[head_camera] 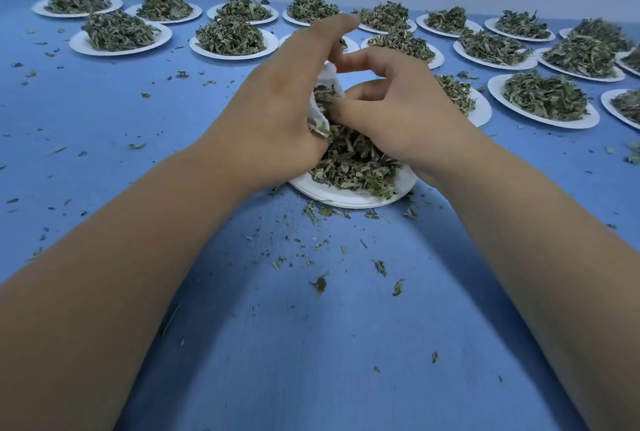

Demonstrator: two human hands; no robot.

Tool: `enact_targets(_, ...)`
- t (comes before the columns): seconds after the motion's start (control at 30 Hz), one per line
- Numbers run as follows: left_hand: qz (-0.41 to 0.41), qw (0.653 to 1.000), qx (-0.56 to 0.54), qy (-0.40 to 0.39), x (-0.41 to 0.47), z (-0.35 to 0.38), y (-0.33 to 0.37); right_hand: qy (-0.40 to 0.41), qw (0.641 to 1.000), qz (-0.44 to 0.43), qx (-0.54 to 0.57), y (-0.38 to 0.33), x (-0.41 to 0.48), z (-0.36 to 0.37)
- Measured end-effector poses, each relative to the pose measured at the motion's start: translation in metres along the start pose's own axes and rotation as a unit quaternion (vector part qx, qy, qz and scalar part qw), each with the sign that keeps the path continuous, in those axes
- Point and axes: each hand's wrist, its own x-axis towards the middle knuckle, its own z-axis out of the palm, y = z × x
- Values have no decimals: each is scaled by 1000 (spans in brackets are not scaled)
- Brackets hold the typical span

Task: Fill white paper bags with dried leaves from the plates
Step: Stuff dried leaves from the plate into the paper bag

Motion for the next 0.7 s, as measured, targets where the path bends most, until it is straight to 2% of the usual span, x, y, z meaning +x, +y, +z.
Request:
enact_targets(0.13, -57, 998, 7, 19, -3, -2, -7, 0, 999, -14, 42, -2, -1, 0)
enact_targets(0.27, -112, 992, 53, 6, -3, -1, -18, -5, 996, -14, 91, -2, 0, 0)
enact_targets(0.33, -102, 992, 75, 9, -2, -1, -18, -10, 996, -10, 88, -1, 0, 1)
enact_targets(0.47, -52, 997, 36, 31, -4, -2, -9, -4, 999, -7, 41, -1, 2, 1)
enact_targets(0.53, -35, 998, 51, 16, -3, -3, -5, 5, 1000, -3, 21, -1, 3, 4)
enact_targets(0.7, -50, 996, 78, -17, 0, -1, -6, 32, 998, -16, -50, -2, 6, 5)
